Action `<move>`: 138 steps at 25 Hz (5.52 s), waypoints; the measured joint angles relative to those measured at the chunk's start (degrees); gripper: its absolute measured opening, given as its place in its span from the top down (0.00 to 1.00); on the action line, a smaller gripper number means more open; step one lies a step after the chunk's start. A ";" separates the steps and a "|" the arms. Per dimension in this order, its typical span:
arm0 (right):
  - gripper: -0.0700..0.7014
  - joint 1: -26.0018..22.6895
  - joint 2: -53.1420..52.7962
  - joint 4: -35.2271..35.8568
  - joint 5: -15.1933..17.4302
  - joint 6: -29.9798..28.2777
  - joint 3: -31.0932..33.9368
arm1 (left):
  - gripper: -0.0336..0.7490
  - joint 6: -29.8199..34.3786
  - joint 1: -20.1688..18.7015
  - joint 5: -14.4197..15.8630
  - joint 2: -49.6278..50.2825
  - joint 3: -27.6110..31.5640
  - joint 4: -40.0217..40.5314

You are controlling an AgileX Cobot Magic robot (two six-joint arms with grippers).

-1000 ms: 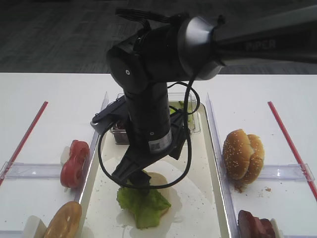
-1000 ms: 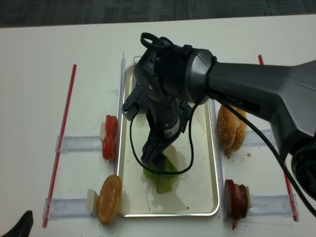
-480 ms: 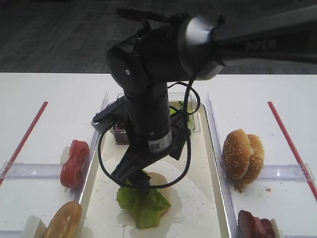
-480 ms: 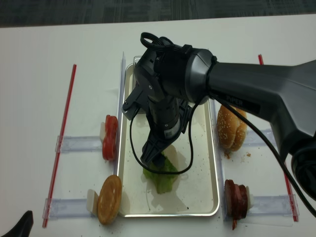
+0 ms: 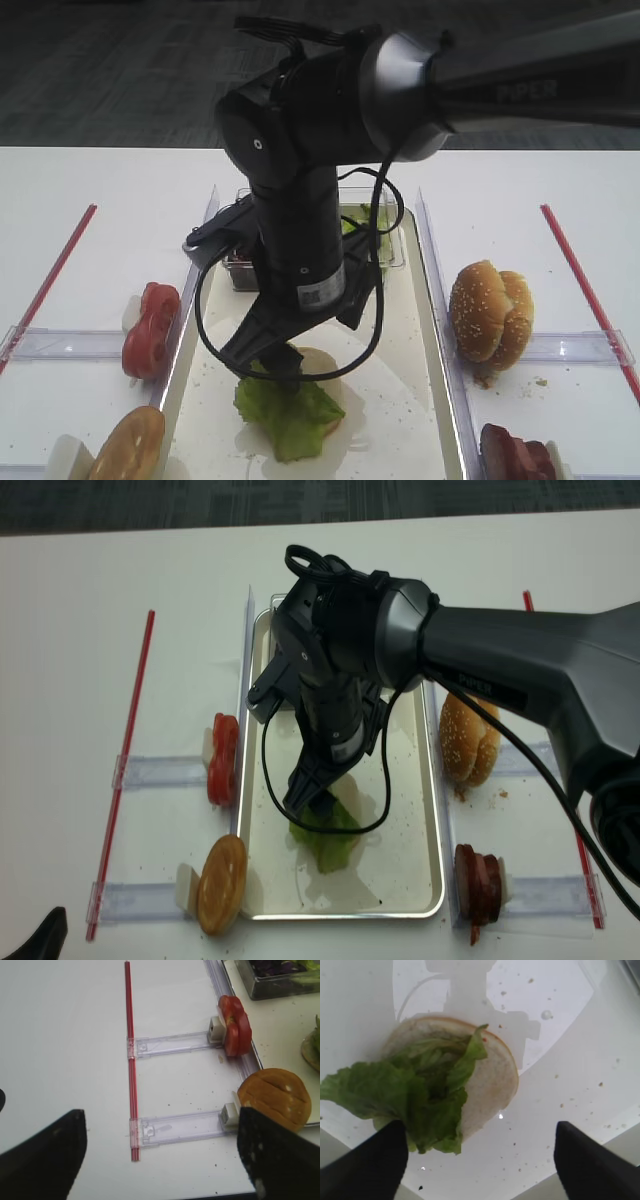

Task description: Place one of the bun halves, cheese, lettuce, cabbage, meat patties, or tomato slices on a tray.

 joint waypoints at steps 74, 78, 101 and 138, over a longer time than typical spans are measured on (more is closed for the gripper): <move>0.16 -38.20 -2.74 1.22 3.23 -0.41 -15.66 | 0.24 0.00 0.00 0.00 0.00 0.00 0.00; 0.16 -42.33 -2.74 0.80 3.33 -1.06 -15.66 | 0.24 0.00 0.00 0.00 0.00 0.00 0.00; 0.17 -50.23 -2.77 2.68 3.33 -5.38 -14.09 | 0.24 0.00 0.00 0.00 0.00 0.00 0.00; 0.17 -50.23 -52.01 1.88 -6.17 -1.55 32.89 | 0.24 0.00 0.00 0.00 0.00 0.00 0.00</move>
